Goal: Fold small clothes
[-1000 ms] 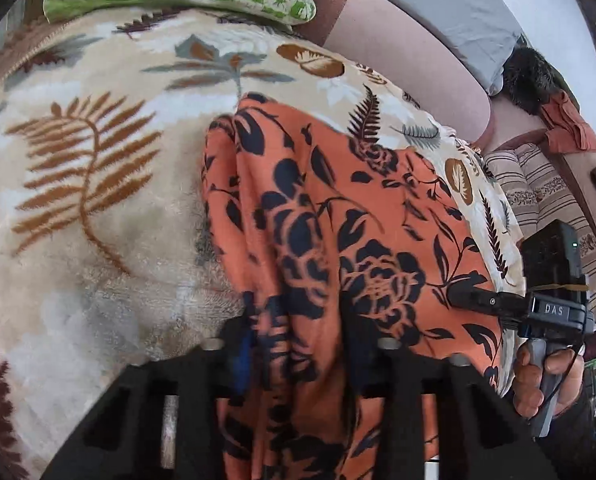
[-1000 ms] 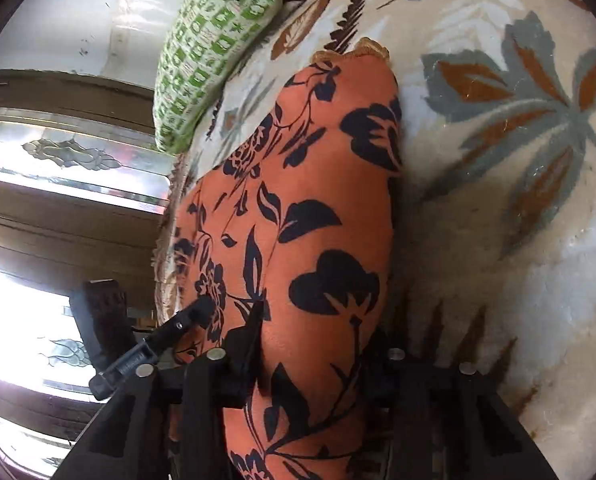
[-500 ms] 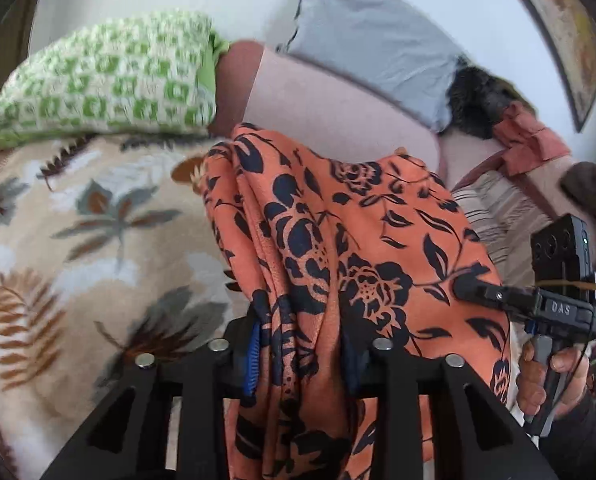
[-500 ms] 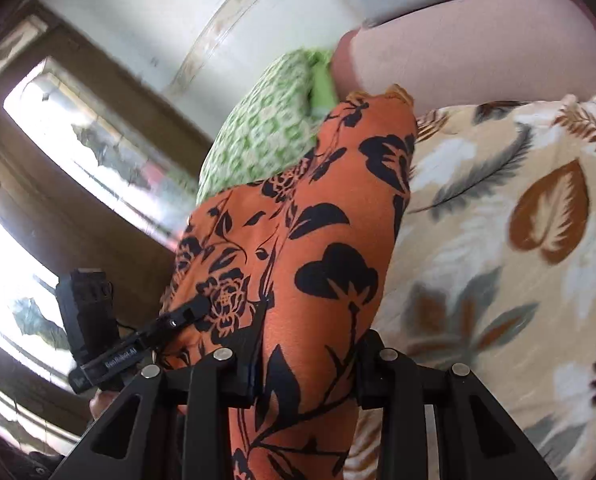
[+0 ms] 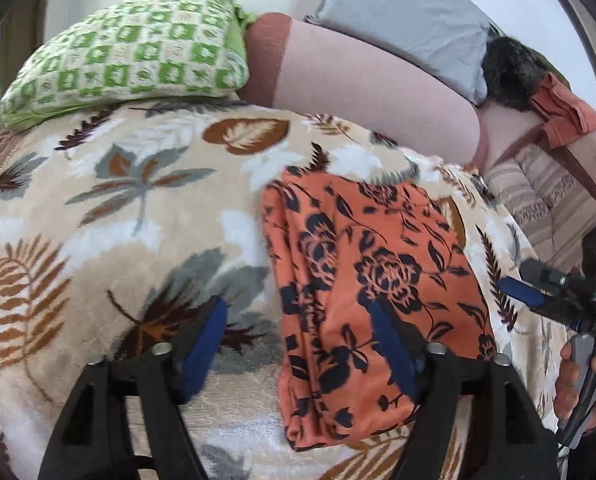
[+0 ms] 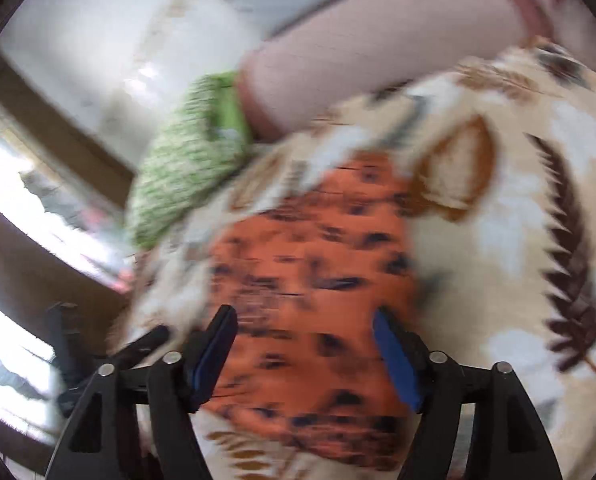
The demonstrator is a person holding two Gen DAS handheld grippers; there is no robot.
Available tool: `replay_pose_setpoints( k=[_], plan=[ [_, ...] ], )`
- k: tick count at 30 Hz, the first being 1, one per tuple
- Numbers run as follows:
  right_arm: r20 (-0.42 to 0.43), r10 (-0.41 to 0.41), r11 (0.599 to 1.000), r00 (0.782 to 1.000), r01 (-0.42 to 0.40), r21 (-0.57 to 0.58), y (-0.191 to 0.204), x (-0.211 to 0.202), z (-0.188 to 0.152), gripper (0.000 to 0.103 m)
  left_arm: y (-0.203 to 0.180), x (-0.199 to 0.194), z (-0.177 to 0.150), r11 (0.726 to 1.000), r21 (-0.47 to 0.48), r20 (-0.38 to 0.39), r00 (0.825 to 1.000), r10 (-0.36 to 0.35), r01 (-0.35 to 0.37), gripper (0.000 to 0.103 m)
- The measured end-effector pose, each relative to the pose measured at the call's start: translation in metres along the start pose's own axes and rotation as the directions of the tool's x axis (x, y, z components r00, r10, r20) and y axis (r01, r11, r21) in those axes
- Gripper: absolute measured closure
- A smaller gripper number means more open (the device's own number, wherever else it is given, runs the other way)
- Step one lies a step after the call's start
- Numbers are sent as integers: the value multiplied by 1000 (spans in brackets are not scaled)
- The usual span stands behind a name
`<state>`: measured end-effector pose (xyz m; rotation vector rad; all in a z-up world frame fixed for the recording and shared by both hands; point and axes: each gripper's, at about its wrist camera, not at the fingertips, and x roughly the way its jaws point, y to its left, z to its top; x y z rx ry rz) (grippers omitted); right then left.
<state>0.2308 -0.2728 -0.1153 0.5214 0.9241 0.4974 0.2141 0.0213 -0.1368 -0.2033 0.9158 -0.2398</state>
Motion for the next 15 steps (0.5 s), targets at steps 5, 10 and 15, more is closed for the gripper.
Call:
replay_pose_setpoints(
  k=[5, 10, 15],
  plan=[
    [-133, 14, 992, 991, 2, 122, -23, 66, -13, 12, -3, 49, -27, 996, 54, -192, 979, 73, -64, 19],
    [-39, 106, 990, 994, -102, 98, 2, 47, 19, 12, -8, 13, -14, 995, 89, -66, 996, 61, -55, 19],
    [-85, 75, 972, 994, -54, 230, -45, 95, 53, 7, -7, 2, -24, 992, 101, -74, 994, 80, -72, 19]
  ],
)
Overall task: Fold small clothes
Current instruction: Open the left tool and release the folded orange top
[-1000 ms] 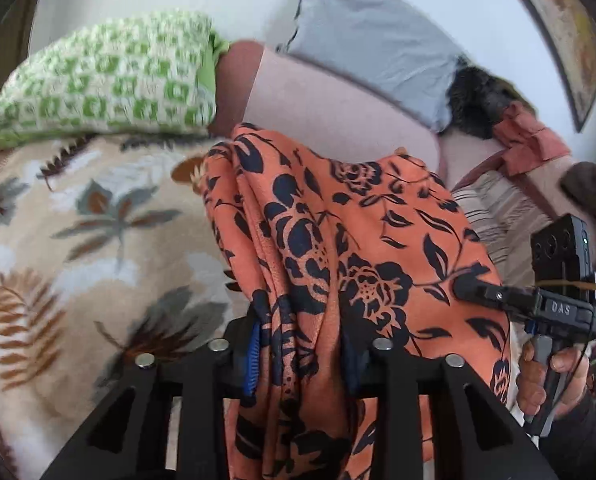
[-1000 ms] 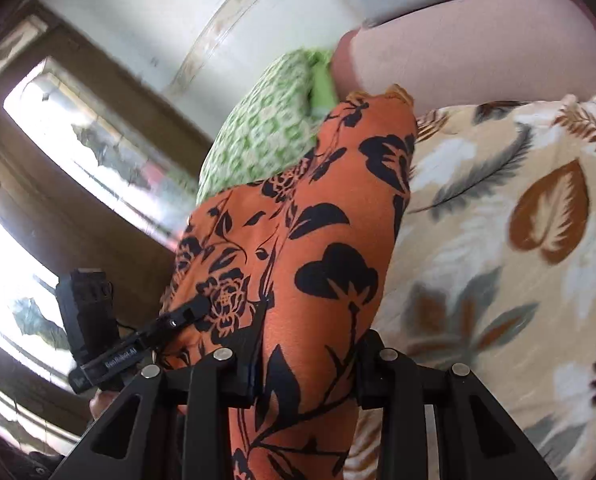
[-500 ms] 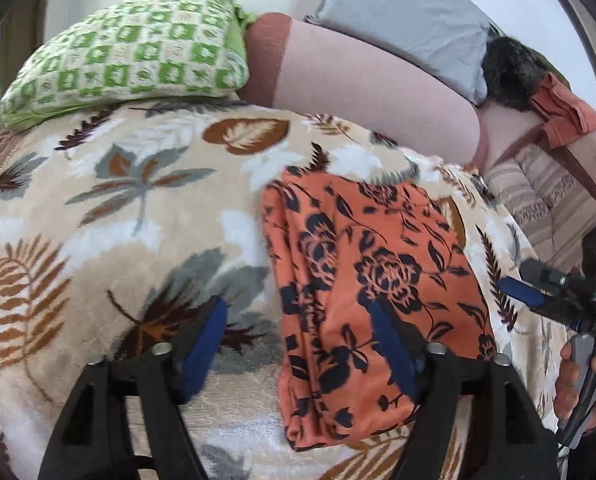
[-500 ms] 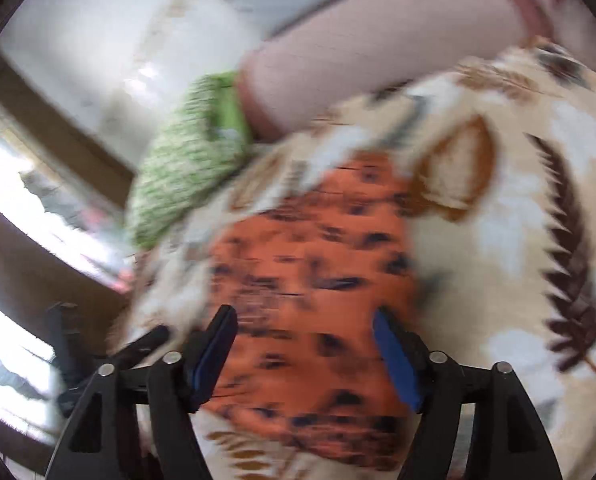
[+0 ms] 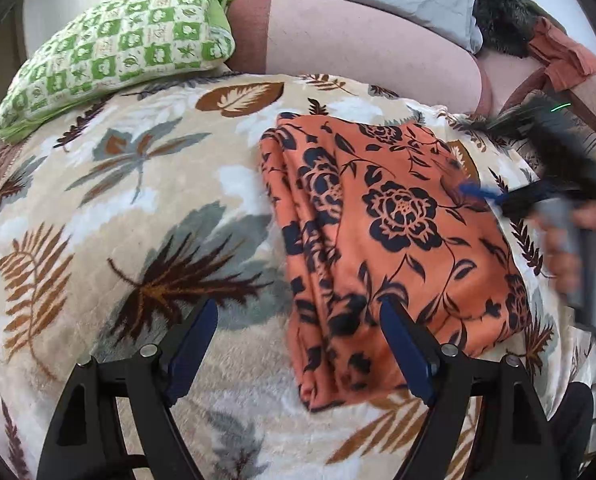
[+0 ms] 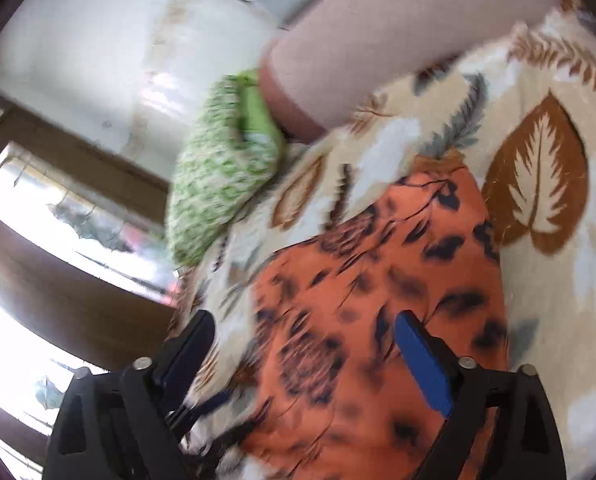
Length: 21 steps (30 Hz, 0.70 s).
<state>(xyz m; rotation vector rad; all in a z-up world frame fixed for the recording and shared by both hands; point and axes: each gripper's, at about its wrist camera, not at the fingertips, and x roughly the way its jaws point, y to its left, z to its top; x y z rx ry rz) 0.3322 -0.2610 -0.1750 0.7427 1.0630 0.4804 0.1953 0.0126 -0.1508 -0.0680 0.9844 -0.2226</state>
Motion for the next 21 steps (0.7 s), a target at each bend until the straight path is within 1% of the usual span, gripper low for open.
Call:
replay_pose_setpoints(
  k=[1, 2, 5, 6, 7, 8, 10, 11, 12, 13, 14, 16, 17, 19, 20, 21],
  plan=[
    [-17, 4, 998, 1000, -2, 68, -16, 11, 2, 8, 2, -6, -4, 1000, -5, 5, 1000, -8, 8, 19],
    [23, 26, 996, 999, -28, 88, -17, 7, -1, 8, 3, -11, -7, 1000, -6, 11, 1000, -10, 10, 19],
    [51, 15, 1000, 999, -16, 10, 17, -18, -17, 8, 0, -29, -17, 1000, -5, 43, 999, 21, -21, 19],
    [68, 30, 999, 997, -28, -27, 29, -30, -26, 8, -3, -34, -19, 1000, -6, 47, 999, 23, -23, 19],
    [90, 63, 996, 994, -56, -77, 41, -41, -38, 8, -3, -40, -22, 1000, -11, 56, 998, 27, -27, 19],
    [98, 71, 993, 993, -61, -97, 45, -51, -45, 8, -3, -46, -24, 999, -19, 61, 997, 35, -34, 19],
    [70, 9, 994, 998, -1, -106, 37, -48, -60, 5, -4, -53, -28, 998, -49, 47, 998, 47, -44, 19],
    [12, -59, 995, 998, 60, -77, 22, -31, -66, 4, -4, -58, -30, 997, -64, 42, 998, 44, -42, 19],
    [-36, -85, 996, 996, 83, -43, 8, -18, -68, 4, -5, -60, -32, 997, -68, 39, 998, 44, -41, 19],
    [-15, -80, 996, 997, 79, -43, 5, -15, -70, 5, -7, -65, -34, 996, -69, 27, 998, 55, -53, 19],
    [22, -69, 996, 997, 70, -53, 18, -28, -73, 5, -8, -70, -36, 996, -65, 28, 997, 65, -63, 19],
    [42, -2, 998, 999, 5, -70, 38, -47, -77, 5, -11, -81, -41, 994, -68, 50, 995, 85, -81, 19],
    [60, 11, 993, 998, -4, -115, 52, -61, -85, 5, -13, -85, -42, 993, -72, 47, 995, 92, -89, 19],
    [108, -73, 976, 992, 93, -198, 74, -83, -107, 5, -17, -95, -46, 993, -81, 55, 994, 89, -85, 19],
    [130, -129, 958, 983, 158, -241, 84, -93, -126, 5, -20, -99, -48, 992, -84, 65, 993, 95, -89, 17],
    [138, -165, 946, 977, 197, -259, 86, -101, -138, 5, -23, -103, -51, 991, -86, 74, 992, 106, -100, 14]
  ],
)
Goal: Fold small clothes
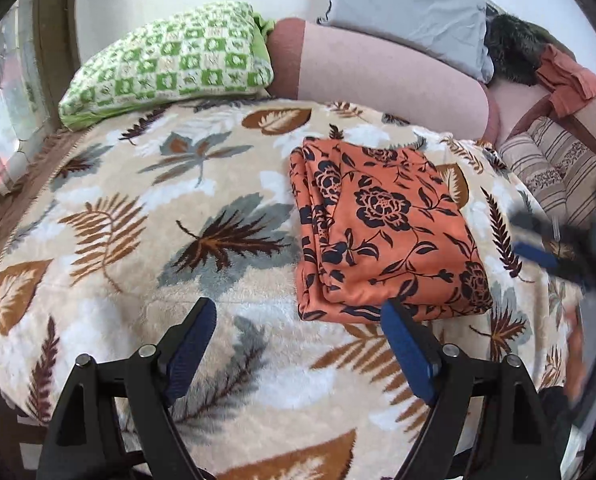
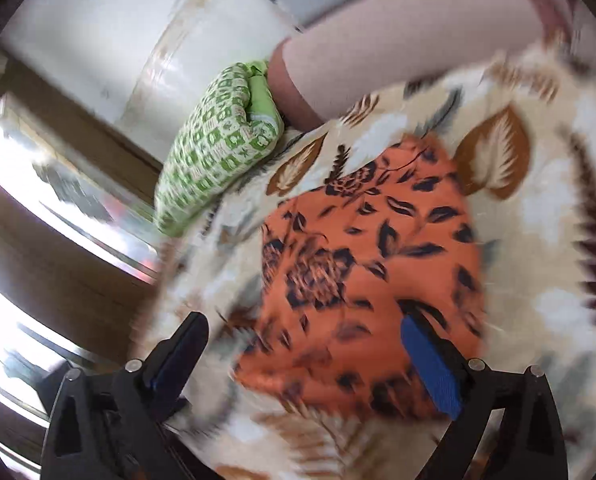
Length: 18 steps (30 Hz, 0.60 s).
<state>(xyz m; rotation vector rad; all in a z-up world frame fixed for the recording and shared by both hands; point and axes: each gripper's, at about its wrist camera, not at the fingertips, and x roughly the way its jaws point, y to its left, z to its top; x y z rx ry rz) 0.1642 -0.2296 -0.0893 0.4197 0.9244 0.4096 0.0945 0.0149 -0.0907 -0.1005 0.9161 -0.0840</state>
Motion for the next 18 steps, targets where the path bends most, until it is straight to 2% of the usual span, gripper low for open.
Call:
replay_pose_setpoints(
  k=[1, 7, 18],
  plan=[
    [-3, -58, 998, 998, 58, -34, 9, -10, -18, 5, -3, -5, -3, 1000, 1, 9, 1000, 8, -8, 13],
    [3, -214, 970, 977, 213, -114, 3, -63, -91, 4, -27, -22, -16, 997, 66, 17, 1000, 26, -27, 13],
    [37, -332, 924, 942, 333, -186, 16, -83, -99, 2, -51, -48, -21, 990, 124, 66, 996, 53, -61, 13]
  ],
)
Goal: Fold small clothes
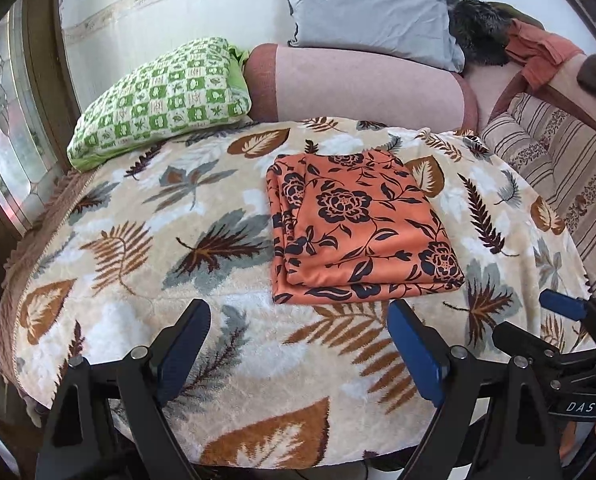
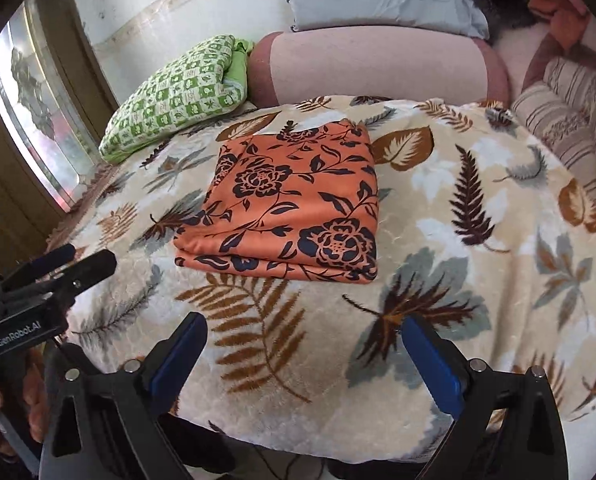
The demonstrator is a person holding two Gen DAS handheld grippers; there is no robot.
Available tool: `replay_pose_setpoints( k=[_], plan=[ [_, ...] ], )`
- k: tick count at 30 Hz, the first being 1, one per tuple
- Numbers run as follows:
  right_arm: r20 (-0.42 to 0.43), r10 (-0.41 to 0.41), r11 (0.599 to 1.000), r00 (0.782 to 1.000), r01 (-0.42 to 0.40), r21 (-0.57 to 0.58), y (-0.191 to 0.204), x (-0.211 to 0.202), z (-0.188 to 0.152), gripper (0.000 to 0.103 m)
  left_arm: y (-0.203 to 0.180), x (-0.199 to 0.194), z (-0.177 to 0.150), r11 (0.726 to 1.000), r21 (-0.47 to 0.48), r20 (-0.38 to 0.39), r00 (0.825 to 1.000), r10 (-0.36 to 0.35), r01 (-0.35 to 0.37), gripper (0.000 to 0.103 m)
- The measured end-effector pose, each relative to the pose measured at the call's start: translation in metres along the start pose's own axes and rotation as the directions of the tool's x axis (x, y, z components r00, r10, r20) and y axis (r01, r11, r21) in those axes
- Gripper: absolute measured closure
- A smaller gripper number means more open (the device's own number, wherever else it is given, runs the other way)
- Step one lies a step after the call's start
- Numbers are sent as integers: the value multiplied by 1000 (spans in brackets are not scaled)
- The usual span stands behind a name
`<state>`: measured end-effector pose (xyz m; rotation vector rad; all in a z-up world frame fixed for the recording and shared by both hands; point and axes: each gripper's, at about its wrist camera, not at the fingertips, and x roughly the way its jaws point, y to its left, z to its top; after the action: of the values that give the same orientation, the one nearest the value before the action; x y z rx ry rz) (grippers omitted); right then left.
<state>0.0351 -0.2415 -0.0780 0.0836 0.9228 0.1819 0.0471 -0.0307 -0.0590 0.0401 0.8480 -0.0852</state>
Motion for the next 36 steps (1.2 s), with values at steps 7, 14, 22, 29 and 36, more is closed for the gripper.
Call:
replay_pose_setpoints(
  k=[7, 14, 22, 29, 36],
  plan=[
    [5, -48, 999, 999, 48, -3, -1, -3, 4, 2, -1, -2, 4, 998, 5, 19, 998, 59, -60, 13],
    [22, -88, 996, 996, 88, 11, -5, -2, 15, 2, -3, 19, 15, 989, -25, -33, 989, 145, -146, 13],
    [16, -96, 995, 995, 96, -8, -3, 0, 16, 2, -2, 17, 23, 989, -37, -17, 990, 140, -140, 13],
    [24, -95, 995, 995, 96, -18, -2, 0, 24, 2, -6, 13, 29, 998, -27, 22, 998, 65, -65, 2],
    [30, -91, 996, 995, 92, -9, -2, 4, 29, 2, -6, 17, 37, 996, -25, 16, 996, 86, -86, 1]
  ],
)
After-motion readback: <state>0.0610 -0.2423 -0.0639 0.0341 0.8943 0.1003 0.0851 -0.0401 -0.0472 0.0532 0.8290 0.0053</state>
